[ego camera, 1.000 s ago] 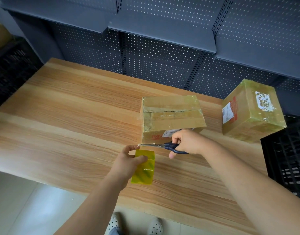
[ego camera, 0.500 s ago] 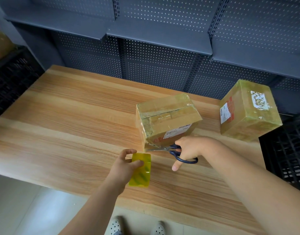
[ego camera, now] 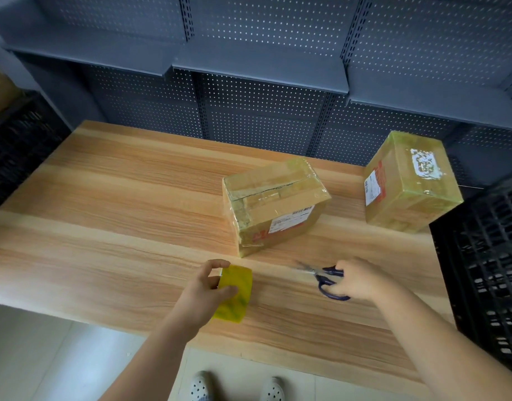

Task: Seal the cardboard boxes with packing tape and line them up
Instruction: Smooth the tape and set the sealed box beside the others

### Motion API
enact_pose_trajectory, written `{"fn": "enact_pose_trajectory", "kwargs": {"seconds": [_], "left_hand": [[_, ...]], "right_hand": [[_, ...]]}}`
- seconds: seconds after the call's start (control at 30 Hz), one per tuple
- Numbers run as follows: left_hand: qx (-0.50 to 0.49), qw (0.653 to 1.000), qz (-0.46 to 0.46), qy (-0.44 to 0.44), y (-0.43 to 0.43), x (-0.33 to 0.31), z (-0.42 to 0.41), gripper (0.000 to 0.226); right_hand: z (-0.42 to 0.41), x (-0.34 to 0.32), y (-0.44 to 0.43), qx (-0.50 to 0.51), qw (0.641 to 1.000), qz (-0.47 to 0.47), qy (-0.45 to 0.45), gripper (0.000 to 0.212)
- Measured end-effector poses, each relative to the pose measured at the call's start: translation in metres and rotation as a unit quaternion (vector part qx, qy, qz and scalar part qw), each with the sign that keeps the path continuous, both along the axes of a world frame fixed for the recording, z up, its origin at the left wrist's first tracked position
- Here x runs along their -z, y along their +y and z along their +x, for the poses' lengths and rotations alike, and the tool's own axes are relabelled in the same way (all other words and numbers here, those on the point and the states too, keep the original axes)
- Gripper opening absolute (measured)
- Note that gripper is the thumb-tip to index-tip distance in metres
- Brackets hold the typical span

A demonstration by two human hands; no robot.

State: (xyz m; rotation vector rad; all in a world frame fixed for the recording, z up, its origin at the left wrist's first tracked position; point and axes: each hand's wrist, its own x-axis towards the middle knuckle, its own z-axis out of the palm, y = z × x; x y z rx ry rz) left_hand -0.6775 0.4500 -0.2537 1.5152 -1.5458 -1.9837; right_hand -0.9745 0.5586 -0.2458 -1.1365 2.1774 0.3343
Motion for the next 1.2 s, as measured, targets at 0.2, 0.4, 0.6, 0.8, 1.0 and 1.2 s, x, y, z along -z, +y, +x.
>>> {"fn": "enact_pose_trajectory", "kwargs": {"seconds": [0.2, 0.4, 0.6, 0.8, 1.0, 1.2], "left_hand": [[0.032, 0.997, 0.024, 0.07, 0.012, -0.016, -0.034, 0.034], [0.072, 0.994, 0.015, 0.083, 0.03, -0.023, -0.072, 0.033], [0.171, 0.981, -0.057, 0.065, 0.047, -0.039, -0.097, 0.036], [0.228, 0.962, -0.144, 0.032, 0.051, -0.056, -0.108, 0.043], [0.196, 0.956, -0.215, -0.028, 0.053, -0.061, -0.132, 0.036], [0.193, 0.933, -0.289, -0.098, 0.065, -0.037, -0.151, 0.015]], "right_hand": [[-0.025, 0.042, 0.101, 0.361, 0.908, -0.164, 0.134, 0.034], [-0.02, 0.036, 0.116, 0.365, 0.92, -0.069, 0.122, 0.045], [0.04, -0.028, 0.053, 0.208, 0.875, -0.365, -0.239, 0.039], [0.039, -0.022, 0.04, 0.189, 0.839, -0.48, -0.175, 0.008], [0.062, -0.003, 0.047, 0.04, 0.792, -0.605, 0.068, 0.011], [0.07, 0.045, 0.085, 0.078, 0.834, -0.547, -0.005, 0.037]]}}
